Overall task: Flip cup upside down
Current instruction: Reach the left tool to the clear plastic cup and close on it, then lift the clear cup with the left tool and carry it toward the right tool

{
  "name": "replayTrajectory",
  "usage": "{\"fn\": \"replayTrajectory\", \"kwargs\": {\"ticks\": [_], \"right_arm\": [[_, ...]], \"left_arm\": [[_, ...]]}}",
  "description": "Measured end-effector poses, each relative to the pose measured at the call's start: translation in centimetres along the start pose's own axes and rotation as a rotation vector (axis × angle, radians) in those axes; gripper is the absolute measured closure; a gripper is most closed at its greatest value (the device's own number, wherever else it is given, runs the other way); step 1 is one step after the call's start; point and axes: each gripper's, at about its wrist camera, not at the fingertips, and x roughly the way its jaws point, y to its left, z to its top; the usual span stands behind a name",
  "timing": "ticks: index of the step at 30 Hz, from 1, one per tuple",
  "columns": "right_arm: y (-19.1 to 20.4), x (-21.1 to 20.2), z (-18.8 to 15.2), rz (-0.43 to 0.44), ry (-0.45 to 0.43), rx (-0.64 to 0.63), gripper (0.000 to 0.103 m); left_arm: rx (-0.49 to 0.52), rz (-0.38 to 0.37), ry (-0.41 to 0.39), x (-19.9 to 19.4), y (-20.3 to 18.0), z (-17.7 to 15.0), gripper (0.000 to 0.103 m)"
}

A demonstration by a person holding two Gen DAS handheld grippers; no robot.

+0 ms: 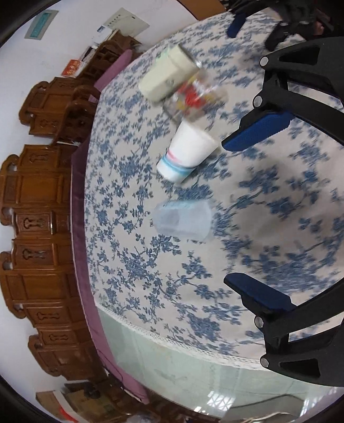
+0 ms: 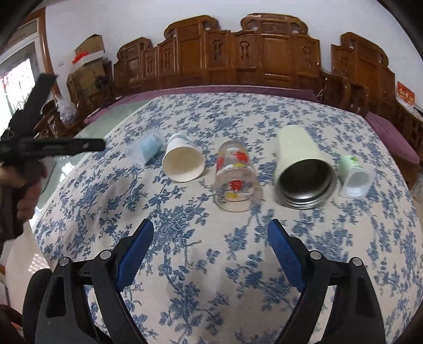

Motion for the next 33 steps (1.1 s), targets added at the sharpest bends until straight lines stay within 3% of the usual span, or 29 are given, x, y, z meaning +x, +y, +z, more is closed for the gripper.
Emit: {"fn": "replayTrajectory", "kwargs": {"ticks": [11, 18, 20, 24, 33], "right_arm": [[0.5, 2.0, -0.9, 0.017, 0.043, -0.003, 0.013], [0.3, 1.5, -1.8, 0.022, 0.033, -0.015, 0.013], [0.2, 1.3, -1.9, 0.021, 0.031, -0.011, 0.013], [0.0, 0.8, -2.2, 0.020, 0.023, -0.004, 0.013], [-1.5, -1.4, -3.3, 0.015, 0.000, 0.049, 0.013]], "left_arm": [[0.002, -0.009, 0.105, 7.7, 0.6, 4.9, 0.033], [-0.023, -0.025, 0.196, 11.7, 1.0, 5.7, 0.037], [-0.029, -0.019, 0.218, 12.4, 1.2, 5.6, 0.049], [-0.039, -0.003, 0.213, 11.5, 1.1, 5.1, 0.050], [0.002, -0.056, 0.122, 3.9, -2.9, 0.6, 0.050]]}}
